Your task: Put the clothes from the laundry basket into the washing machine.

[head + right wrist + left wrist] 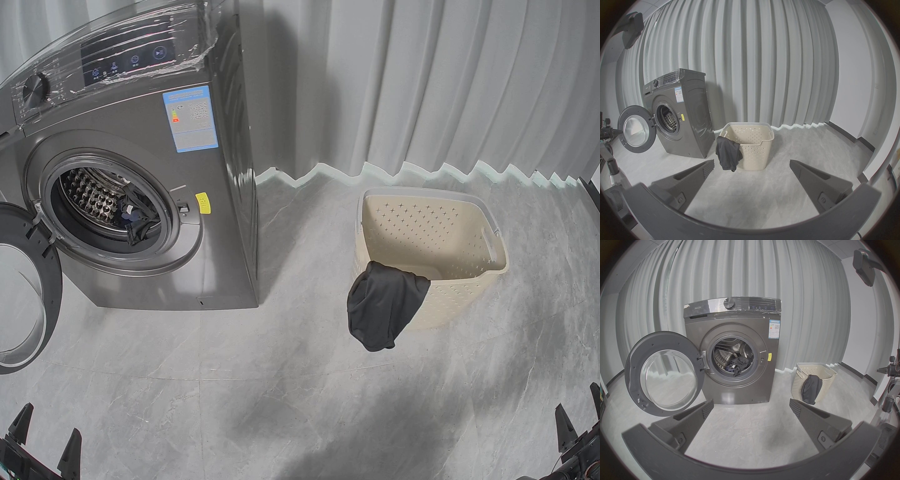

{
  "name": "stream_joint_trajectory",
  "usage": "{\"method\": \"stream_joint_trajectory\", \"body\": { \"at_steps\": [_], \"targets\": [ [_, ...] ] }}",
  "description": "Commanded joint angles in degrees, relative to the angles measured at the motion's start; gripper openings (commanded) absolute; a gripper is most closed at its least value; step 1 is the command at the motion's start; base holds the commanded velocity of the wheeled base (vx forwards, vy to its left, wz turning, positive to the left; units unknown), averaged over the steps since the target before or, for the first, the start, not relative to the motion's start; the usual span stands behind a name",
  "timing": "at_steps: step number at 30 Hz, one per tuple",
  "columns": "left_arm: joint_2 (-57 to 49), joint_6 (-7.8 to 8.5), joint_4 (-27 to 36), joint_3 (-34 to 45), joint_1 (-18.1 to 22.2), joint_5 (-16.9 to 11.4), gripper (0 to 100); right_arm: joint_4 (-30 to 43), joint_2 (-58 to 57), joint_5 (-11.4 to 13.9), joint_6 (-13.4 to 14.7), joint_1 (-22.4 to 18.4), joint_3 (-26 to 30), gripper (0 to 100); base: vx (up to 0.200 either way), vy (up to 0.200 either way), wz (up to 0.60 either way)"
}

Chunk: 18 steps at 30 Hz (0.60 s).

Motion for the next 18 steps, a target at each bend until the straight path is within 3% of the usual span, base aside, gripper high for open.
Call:
{"method": "stream_joint_trajectory", "body": {
  "at_steps": [1, 6, 18],
  "targets": [
    [-0.7, -0.02, -0.01, 0.92, 0.01, 0.01, 100, -0.01, -0.61, -0.09, 0.01, -0.02, 1.01, 100, 0.0, -0.2, 0.0],
    [-0.7, -0.11, -0.01, 0.92, 0.01, -0.08, 100, 0.08, -0.61, 0.0, 0.01, 0.07, 0.92, 100, 0.0, -0.2, 0.0],
    [-0.7, 0.15, -0.01, 0.92, 0.01, -0.08, 100, 0.08, -0.88, 0.09, 0.28, -0.11, 1.01, 100, 0.017, 0.0, 0.0]
  ]
}}
